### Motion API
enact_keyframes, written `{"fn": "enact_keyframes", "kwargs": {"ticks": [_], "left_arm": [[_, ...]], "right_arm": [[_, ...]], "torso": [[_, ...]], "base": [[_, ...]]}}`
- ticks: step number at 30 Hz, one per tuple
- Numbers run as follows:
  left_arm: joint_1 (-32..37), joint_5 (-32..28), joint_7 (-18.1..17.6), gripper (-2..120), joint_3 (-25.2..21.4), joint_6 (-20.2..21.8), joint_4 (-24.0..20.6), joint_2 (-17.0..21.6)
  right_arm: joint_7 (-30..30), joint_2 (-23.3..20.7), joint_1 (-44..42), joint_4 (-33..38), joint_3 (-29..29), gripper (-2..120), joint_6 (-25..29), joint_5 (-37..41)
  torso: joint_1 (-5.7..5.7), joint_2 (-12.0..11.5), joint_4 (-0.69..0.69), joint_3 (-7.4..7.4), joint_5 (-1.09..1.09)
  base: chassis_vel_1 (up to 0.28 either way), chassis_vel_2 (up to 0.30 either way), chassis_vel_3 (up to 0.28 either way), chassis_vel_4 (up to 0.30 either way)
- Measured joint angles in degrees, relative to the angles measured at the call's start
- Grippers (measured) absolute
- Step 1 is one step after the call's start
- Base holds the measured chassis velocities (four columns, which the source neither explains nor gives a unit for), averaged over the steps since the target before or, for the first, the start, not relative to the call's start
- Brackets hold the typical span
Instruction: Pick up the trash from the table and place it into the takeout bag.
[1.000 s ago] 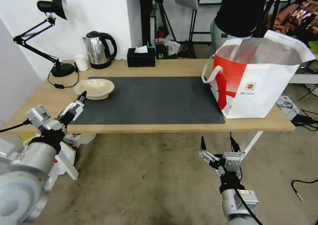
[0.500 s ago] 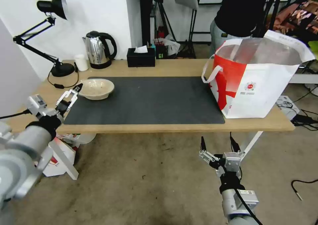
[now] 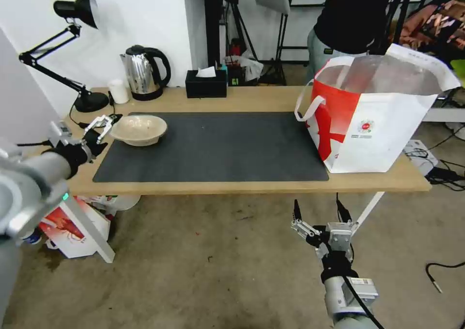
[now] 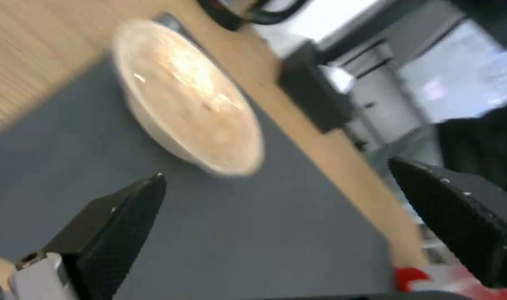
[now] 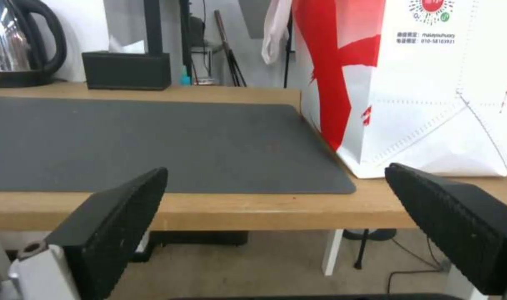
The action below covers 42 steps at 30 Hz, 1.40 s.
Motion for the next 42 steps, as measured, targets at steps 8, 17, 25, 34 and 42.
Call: {"fn": "enact_keyframes", "kwargs": {"ticks": [8, 17, 25, 34, 42], "left_arm": [[-4.0, -2.2, -1.5, 100, 2.2, 3.5, 3.6, 5.0], [-5.2, -2.6, -1.1, 100, 3.2, 4.2, 5.2, 6.5], [-6.1, -6.1, 0.8, 100, 3.8, 8.7, 8.8, 6.7], [-6.8, -8.8, 1.1, 100, 4.2, 10.8, 11.2, 6.5], [-8.0, -11.8, 0.3, 100, 4.4, 11.0, 15.7, 3.6]], "right_arm": [[0.0, 0.0, 0.0, 0.0, 0.0, 100, 0.0, 0.0], [0.0, 0.0, 0.0, 0.0, 0.0, 100, 0.0, 0.0], [0.0, 0.0, 0.0, 0.0, 0.0, 100, 0.0, 0.0], [0.0, 0.0, 0.0, 0.0, 0.0, 100, 0.0, 0.0], [0.0, 0.0, 0.0, 0.0, 0.0, 100, 0.0, 0.0]], "torso": [[0.0, 0.0, 0.04, -0.01, 0.0], [0.0, 0.0, 0.03, -0.01, -0.01], [0.0, 0.0, 0.02, -0.01, 0.0], [0.0, 0.0, 0.02, -0.01, 0.0], [0.0, 0.0, 0.02, -0.01, 0.0]], "base": [[0.0, 0.0, 0.0, 0.0], [0.0, 0.0, 0.0, 0.0], [0.0, 0.0, 0.0, 0.0], [0.0, 0.0, 0.0, 0.0], [0.0, 0.0, 0.0, 0.0]]}}
